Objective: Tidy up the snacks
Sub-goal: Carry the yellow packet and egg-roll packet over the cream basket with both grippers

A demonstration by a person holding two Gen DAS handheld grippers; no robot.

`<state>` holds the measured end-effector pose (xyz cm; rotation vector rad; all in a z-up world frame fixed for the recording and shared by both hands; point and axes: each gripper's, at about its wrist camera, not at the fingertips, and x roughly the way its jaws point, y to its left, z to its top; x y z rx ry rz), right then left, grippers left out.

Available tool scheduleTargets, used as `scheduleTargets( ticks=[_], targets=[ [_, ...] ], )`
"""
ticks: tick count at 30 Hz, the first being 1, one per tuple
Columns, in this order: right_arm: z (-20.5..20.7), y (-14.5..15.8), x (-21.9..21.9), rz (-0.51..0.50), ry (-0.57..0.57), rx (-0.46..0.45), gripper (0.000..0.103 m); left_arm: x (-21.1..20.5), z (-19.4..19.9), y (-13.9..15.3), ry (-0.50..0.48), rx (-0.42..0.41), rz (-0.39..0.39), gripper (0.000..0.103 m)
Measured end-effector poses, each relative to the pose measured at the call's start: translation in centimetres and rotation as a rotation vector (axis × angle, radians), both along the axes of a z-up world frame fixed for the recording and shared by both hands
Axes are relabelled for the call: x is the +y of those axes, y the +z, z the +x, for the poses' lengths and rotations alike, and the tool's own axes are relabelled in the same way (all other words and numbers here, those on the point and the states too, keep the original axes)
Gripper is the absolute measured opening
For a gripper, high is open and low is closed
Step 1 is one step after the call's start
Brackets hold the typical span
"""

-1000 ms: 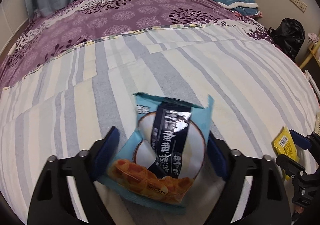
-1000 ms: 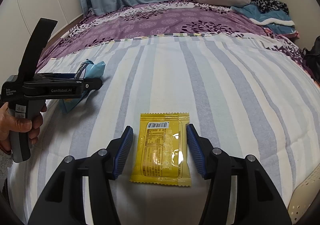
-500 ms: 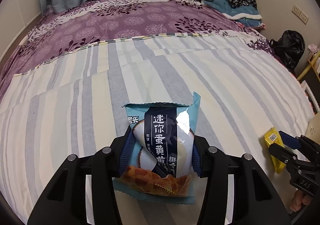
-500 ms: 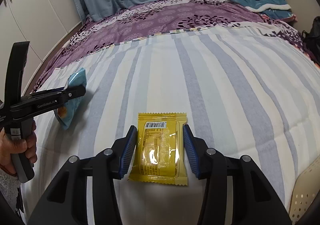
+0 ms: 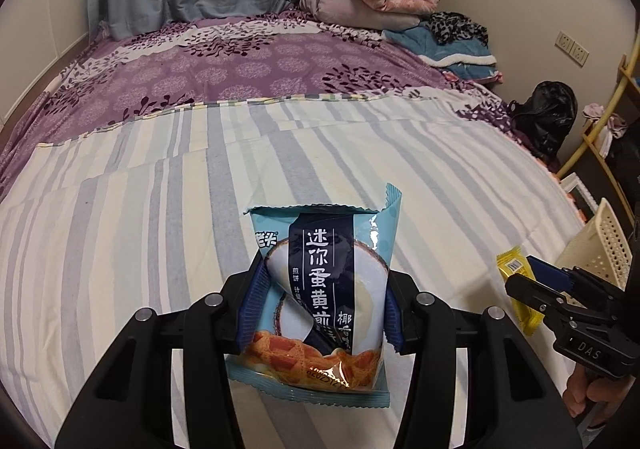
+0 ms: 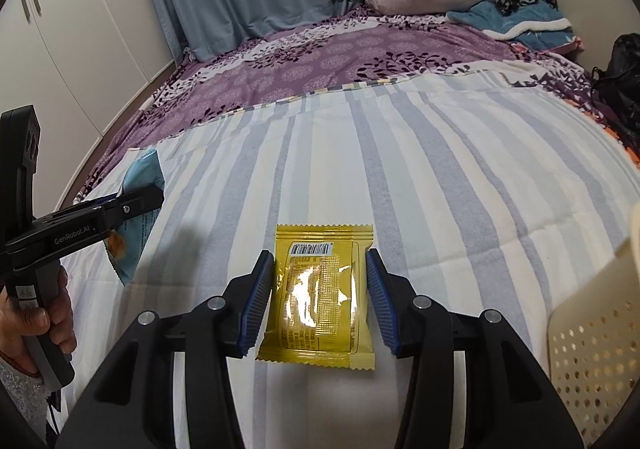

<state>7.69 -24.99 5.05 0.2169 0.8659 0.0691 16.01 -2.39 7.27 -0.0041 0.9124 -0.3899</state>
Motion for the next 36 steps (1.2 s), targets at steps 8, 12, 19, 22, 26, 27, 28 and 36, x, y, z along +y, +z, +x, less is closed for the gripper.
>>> scheduleTargets(
  ticks=[8,12,19,22,26,27,28,36],
  targets=[
    [-4.2,3.7,-1.4,-0.016,-0.022,-0.070,0.047,-1.2,-3.9,2.8,-0.017,-0.041,-0.031,0.051],
    [-6.3,5.5,-2.5,-0.020,-0.043,-0.107,0.047,-2.3,-5.7,4.0,-0.031,-0.056,-0.043,0.051],
    [-10.1,7.7,-5.0,-0.039,-0.094,-0.154,0.047,-4.3,-8.4,5.6,-0.072,-0.082,-0.057,0.051],
    [-11.9,8.2,-6.6,-0.048,-0.130,-0.167,0.047,-5.4,-9.4,6.3,-0.100,-0.091,-0.063,0.051],
    [-14.2,8.6,-9.1,-0.056,-0.189,-0.168,0.047,-7.1,-10.5,7.1,-0.140,-0.099,-0.070,0.051],
    [-14.9,8.6,-9.9,-0.056,-0.207,-0.167,0.047,-7.6,-10.8,7.3,-0.150,-0.101,-0.071,0.051],
    [-15.5,8.7,-10.7,-0.054,-0.226,-0.166,0.047,-8.0,-11.1,7.4,-0.160,-0.101,-0.072,0.051],
    [-19.6,8.4,-16.4,-0.060,-0.362,-0.156,0.047,-11.6,-12.8,8.1,-0.223,-0.096,-0.073,0.051]
  ],
)
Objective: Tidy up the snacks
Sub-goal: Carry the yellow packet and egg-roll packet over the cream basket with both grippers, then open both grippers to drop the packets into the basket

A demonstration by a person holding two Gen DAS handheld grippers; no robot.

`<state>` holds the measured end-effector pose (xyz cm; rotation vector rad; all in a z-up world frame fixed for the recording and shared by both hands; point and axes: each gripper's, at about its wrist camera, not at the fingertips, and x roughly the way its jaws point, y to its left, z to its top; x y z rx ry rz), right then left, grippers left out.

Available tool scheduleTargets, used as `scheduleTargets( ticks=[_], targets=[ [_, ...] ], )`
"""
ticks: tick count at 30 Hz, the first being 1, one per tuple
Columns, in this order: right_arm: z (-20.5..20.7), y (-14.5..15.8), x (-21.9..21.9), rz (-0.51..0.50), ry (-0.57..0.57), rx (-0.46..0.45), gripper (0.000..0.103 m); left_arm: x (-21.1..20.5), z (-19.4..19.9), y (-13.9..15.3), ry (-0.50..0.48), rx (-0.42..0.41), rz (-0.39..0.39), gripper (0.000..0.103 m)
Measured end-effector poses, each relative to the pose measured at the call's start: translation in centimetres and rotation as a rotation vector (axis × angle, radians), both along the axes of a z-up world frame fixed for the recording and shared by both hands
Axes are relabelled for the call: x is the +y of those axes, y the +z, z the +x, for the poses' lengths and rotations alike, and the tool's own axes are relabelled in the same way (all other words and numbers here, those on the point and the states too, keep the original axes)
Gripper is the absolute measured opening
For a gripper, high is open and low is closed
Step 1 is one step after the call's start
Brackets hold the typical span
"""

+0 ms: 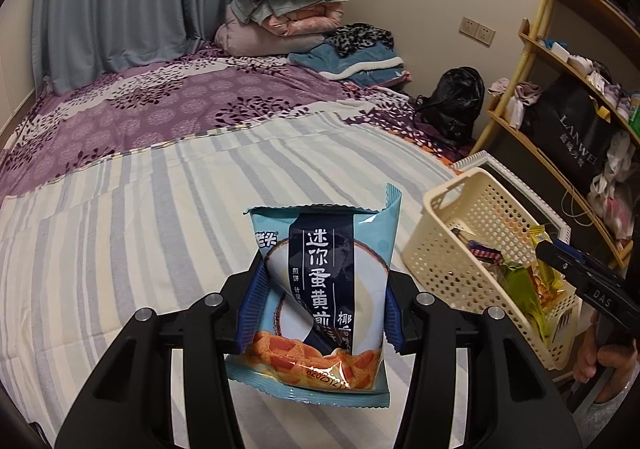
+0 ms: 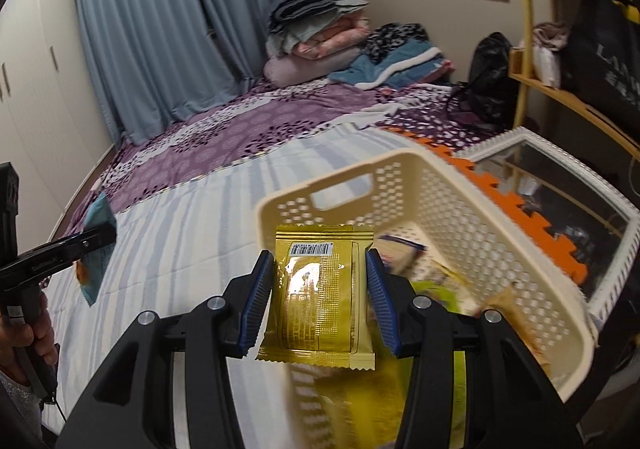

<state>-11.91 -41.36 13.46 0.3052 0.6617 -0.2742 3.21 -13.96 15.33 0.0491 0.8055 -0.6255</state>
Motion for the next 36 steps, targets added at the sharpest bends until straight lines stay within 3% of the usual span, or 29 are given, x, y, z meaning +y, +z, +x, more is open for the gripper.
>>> scheduleTargets(
  ticks=[7,9,11,21,31,36],
  targets=[
    [-2.3,-1.5,-3.6,0.077,-0.091,0.024,0.050,-3.2,-1.7,0.9,-0.064,-0.013,0.001,0.051],
    [-3.0,-1.9,-4.5,0.099,-0.106,0.027,0.060,-4.2,-2.0,0.9,-0.083,-0.007,0.000,0.051],
    [-3.4,-2.0,-4.9,0.105,-0.119,0.028,0.064,-5.3,-2.4,0.9,-0.103,-0.006,0.007,0.051],
    [-4.8,-2.2,-6.1,0.115,-0.145,0.010,0.066,-10.5,-4.1,0.9,-0.208,0.004,0.013,0.051],
    [-5.4,-2.1,-6.3,0.103,-0.132,-0.001,0.067,-16.0,-5.3,-0.1,-0.306,0.062,-0.047,0.051],
    [-5.5,-2.0,-6.9,0.093,-0.132,0.020,0.067,-18.9,-5.1,-0.8,-0.311,0.109,-0.089,0.051]
  ],
)
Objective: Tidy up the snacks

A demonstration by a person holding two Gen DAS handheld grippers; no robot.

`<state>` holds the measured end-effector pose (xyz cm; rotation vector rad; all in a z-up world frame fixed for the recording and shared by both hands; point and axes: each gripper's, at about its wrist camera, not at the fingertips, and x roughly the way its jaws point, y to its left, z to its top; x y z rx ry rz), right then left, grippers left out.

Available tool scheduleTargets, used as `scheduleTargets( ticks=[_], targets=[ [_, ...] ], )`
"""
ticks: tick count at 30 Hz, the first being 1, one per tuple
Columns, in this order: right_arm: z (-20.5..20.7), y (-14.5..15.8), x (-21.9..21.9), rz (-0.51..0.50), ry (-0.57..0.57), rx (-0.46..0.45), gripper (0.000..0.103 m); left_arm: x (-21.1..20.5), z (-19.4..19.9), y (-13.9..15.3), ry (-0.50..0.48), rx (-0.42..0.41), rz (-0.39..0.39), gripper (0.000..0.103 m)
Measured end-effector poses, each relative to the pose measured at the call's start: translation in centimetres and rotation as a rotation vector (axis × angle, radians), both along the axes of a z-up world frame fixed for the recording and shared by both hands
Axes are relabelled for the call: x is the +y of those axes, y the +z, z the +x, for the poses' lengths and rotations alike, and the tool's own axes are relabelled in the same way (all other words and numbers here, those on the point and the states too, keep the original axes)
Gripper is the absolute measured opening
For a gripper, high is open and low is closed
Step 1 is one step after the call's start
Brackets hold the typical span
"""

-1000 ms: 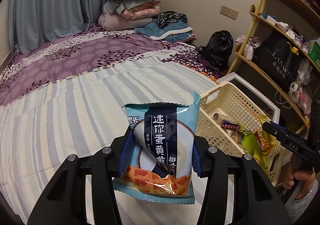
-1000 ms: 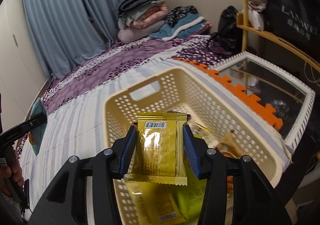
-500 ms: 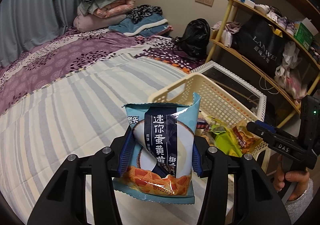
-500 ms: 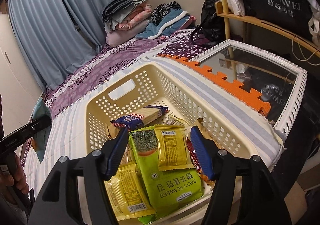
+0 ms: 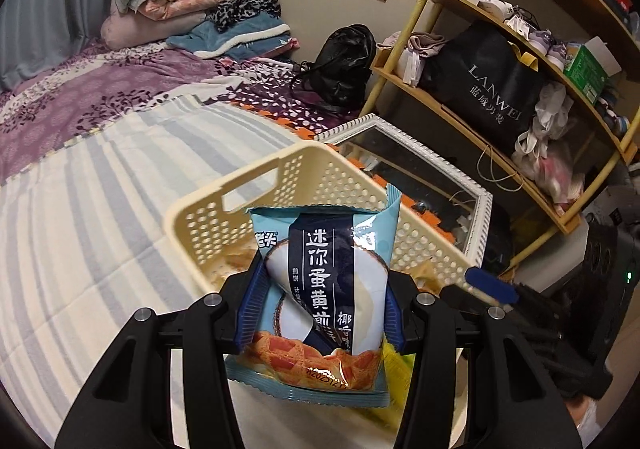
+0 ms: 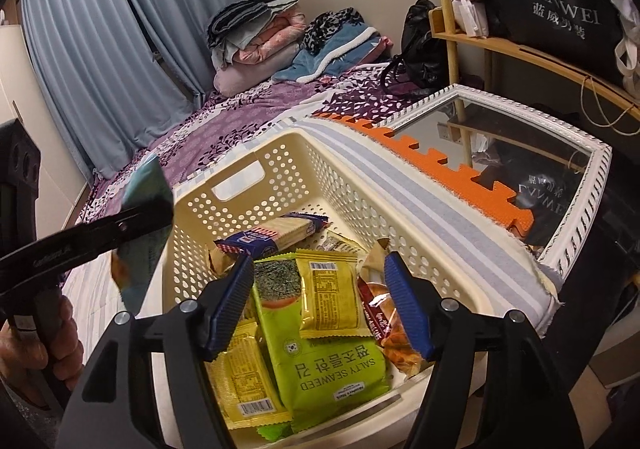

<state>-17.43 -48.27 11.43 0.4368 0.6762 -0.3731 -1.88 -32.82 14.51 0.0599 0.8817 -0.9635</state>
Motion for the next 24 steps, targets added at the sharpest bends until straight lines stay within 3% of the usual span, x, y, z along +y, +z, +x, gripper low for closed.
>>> scheduleTargets(
  ticks=[3,5,10,16,24],
  targets=[
    [0.5,0.7,0.0,-0.029,0.017,0.020,0.067,-0.8,0.0,-0.5,0.002,0.038,-0.025,0.058],
    [0.6,1.2,0.2,-0.050,0.023,0.016,0.067,-0.9,0.0,-0.7,0.021,0.046,-0.030,0.081],
    [0.7,1.8,0.8,-0.055,0.021,-0.002,0.069,0.1,0.3,0.0,0.057,0.008,-0.020,0.093],
    [1.1,1.9,1.7,-0.043,0.035,-0.001,0.069,2.0,0.1,1.5,0.103,-0.064,-0.002,0.099],
    [0.4,3.1,2.7,-0.065,0.014,-0.026,0.086,3.7,-1.1,2.3,0.125,-0.162,0.064,0.100]
  ],
)
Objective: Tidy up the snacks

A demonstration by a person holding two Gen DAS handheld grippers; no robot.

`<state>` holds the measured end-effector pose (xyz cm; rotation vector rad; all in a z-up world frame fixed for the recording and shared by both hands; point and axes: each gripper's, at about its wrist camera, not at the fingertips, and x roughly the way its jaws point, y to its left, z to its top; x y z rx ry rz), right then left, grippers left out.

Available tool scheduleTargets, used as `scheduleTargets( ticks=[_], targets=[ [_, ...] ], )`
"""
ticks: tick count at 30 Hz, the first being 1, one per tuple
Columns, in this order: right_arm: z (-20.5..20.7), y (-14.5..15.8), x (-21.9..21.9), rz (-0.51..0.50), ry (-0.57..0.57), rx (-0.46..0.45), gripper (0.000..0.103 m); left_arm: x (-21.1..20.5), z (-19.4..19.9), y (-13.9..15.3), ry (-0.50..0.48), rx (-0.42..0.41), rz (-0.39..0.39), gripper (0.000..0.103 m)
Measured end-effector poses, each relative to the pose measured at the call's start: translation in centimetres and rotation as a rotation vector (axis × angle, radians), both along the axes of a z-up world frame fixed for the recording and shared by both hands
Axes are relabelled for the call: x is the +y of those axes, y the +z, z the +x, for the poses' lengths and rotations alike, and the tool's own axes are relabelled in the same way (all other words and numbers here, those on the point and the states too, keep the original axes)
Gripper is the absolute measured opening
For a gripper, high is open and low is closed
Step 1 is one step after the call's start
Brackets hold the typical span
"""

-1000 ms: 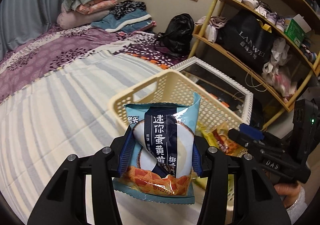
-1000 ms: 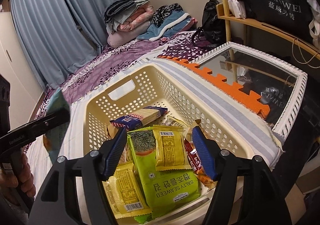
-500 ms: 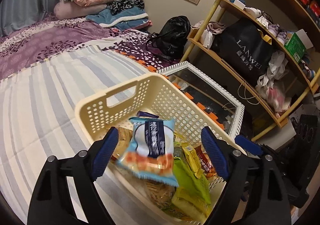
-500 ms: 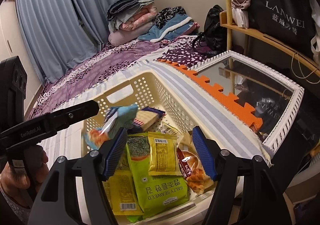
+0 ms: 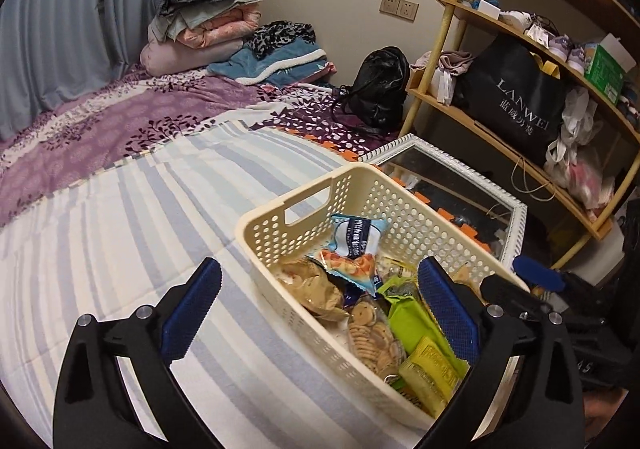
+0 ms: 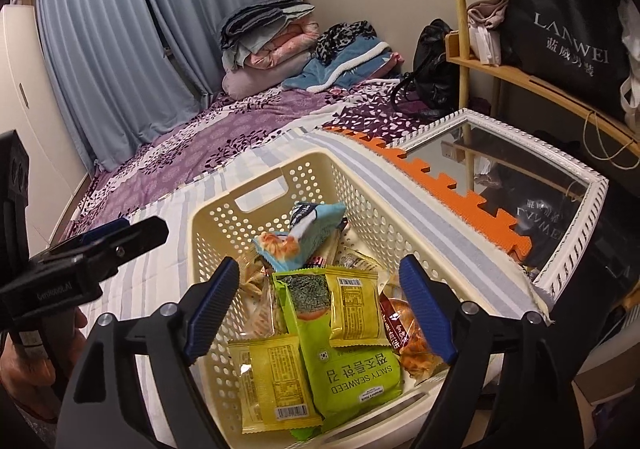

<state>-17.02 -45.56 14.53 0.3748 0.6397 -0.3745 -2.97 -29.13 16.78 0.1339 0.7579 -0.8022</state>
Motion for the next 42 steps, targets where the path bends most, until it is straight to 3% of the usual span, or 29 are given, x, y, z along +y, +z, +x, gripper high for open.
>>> scheduleTargets(
  ticks=[12,24,31,42],
  targets=[
    [-1.1,0.6,0.4,0.046,-0.041,0.018,0.098,2.0,-1.9,0.8,0.014,-0.097,0.055,0.100],
    [-3.7,0.9,1.9,0.045,-0.083,0.065,0.098,3.5,-6.0,1.1,0.008,-0.212,0.141,0.100],
    [-5.8,1.7,2.9,-0.023,-0.098,0.075,0.098,4.3,-7.9,0.7,0.015,-0.260,0.199,0.100],
    [-8.1,1.6,5.1,-0.164,-0.063,0.133,0.098,5.2,-8.5,-0.6,0.026,-0.237,0.232,0.100]
  ],
)
